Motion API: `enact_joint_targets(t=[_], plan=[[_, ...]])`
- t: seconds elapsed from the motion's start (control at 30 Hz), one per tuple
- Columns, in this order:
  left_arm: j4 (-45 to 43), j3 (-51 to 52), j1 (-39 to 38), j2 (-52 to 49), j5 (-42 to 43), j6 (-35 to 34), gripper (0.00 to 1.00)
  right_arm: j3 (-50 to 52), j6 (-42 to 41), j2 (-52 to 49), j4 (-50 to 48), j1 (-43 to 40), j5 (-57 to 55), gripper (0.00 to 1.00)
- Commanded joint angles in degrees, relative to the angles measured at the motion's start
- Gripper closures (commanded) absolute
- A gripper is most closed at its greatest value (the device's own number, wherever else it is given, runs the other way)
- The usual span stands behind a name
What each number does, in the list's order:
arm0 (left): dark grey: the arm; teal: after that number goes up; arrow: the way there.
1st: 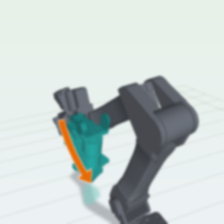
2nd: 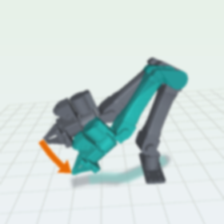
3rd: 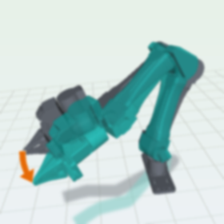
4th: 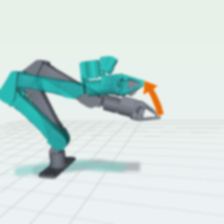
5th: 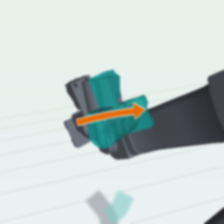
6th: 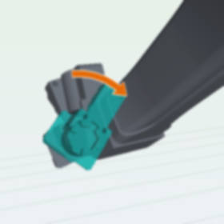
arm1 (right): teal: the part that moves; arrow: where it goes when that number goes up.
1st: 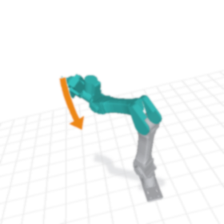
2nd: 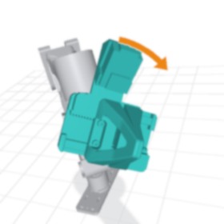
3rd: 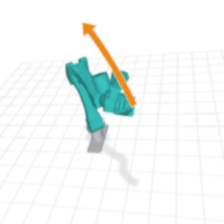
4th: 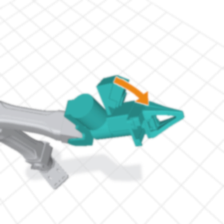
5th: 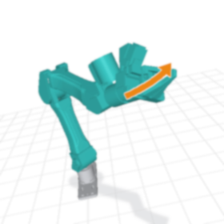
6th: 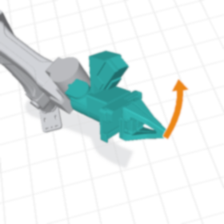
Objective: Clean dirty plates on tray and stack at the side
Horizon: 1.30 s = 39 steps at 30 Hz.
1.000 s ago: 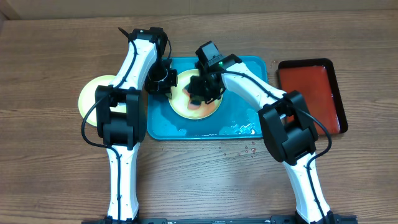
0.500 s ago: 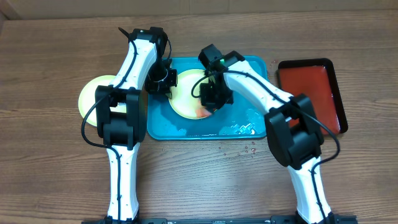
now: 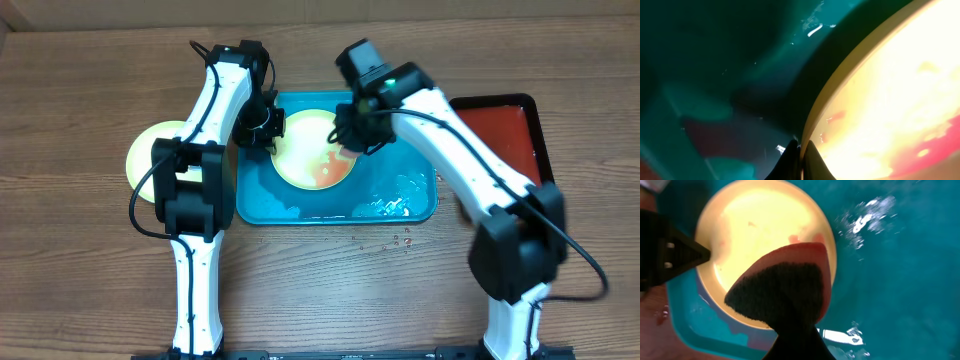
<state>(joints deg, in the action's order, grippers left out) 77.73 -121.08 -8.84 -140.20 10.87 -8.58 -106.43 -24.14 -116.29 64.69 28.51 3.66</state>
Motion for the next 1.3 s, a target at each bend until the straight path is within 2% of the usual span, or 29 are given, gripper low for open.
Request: enact_joint_targets(t=[0.0, 0.33, 0.43, 0.47, 0.53, 0.67, 0.93, 1.27], plan=[[-0.04, 0.07, 0.55, 9.22, -4.04, 1.29, 0.96, -0.11, 0.20, 8.24, 0.83, -3.80, -0.39, 0.96], [-0.66, 0.07, -0.90, 21.94, -14.58, 2.32, 0.96, -0.11, 0.44, 13.86, 5.88, -13.64, 0.59, 0.96], [-0.57, 0.07, -2.78, 24.96, -22.51, 2.38, 0.96, -0.11, 0.63, 13.86, 6.21, -15.98, 2.27, 0.96], [-0.37, 0.07, -4.90, 26.53, -29.22, 2.14, 0.96, -0.11, 0.63, 13.86, 6.19, -17.03, 2.47, 0.96], [-0.31, 0.07, -7.61, 27.58, -36.30, 1.90, 0.96, -0.11, 0.63, 13.86, 6.21, -18.01, 2.47, 0.96], [0.92, 0.07, -13.92, 28.02, -50.10, -2.38, 0.96, -0.11, 0.61, 13.86, 6.21, -19.41, 2.45, 0.96], [6.60, 0.11, -26.08, 28.02, -76.54, -19.06, 0.96, -0.11, 0.59, 13.86, 6.16, -20.31, 2.45, 0.96], [5.81, 0.11, -31.69, 28.02, -86.79, -20.46, 0.96, -0.11, 0.59, 13.86, 6.23, -20.28, 2.47, 0.96]])
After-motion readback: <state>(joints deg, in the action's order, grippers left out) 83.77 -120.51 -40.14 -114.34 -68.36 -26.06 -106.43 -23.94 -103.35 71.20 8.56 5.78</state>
